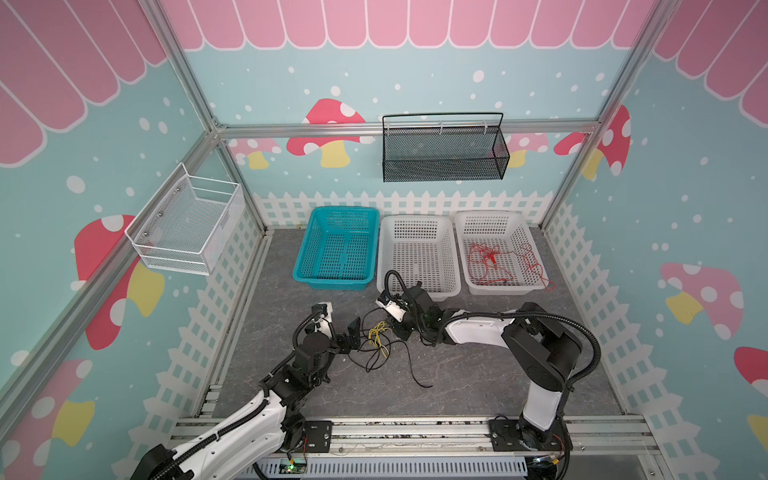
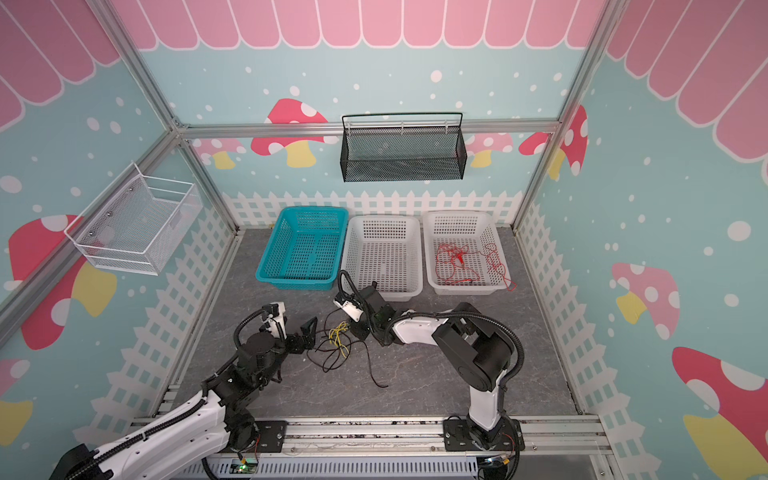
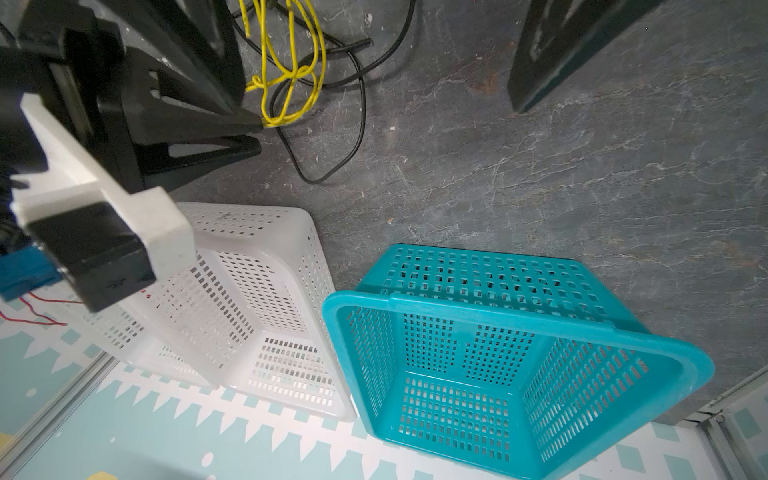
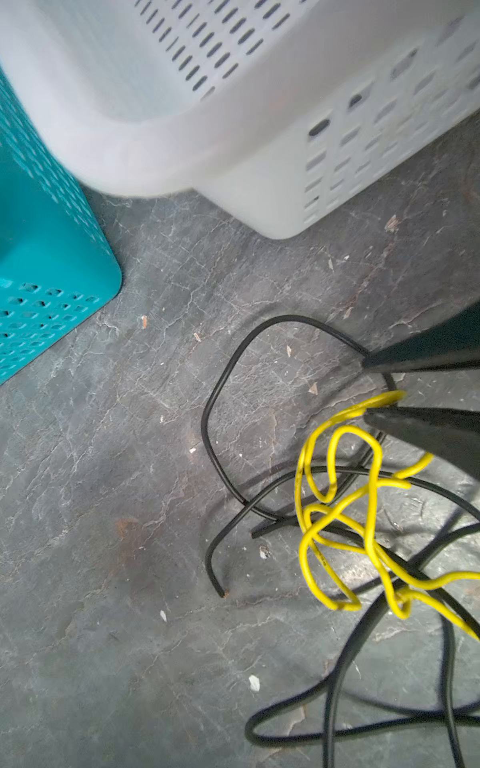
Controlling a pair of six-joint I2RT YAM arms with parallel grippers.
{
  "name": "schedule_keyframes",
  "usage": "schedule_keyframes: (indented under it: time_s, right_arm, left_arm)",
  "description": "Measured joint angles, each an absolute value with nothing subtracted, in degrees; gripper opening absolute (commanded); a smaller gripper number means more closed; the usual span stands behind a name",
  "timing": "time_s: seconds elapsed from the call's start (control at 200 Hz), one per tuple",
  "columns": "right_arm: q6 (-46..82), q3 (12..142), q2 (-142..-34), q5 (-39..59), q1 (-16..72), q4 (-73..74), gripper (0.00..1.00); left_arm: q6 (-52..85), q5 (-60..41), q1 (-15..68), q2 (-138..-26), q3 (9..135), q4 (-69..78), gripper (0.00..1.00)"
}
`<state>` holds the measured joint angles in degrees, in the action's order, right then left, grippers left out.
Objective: Untangle the cables
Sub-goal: 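Lower the right gripper onto the yellow wire and close on it, then pull the yellow wire with the right gripper away from the left gripper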
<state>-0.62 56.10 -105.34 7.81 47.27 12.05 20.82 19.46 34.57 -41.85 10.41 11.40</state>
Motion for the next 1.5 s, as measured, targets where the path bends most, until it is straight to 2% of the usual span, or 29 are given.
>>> schedule_keyframes:
  time_s: [0.38,0.5,0.74,1.091,1.501]
  right_arm:
    - [-2.11,56.14,-105.95,9.26,47.27,12.01,0.24]
    - [-2.68,57.01,-106.85,10.22,47.27,12.01,0.21]
    - [-3.99,57.82,-107.63,10.83,47.27,12.03,0.03]
    - [-4.25,57.74,-106.69,8.16,47.27,12.05,0.0]
    - [-4.49,56.97,-97.97,7.53,47.27,12.16,0.0]
  left_arm:
    - [20.84,19.29,34.57,-42.37,10.41,11.42,0.99]
    - [20.82,19.27,34.57,-42.89,10.41,11.42,0.99]
    - [20.82,19.27,34.57,-43.42,10.44,11.4,0.99]
    - [20.82,19.27,34.57,-44.45,10.74,11.42,0.99]
    - [20.75,16.4,34.52,-47.11,11.31,13.1,0.99]
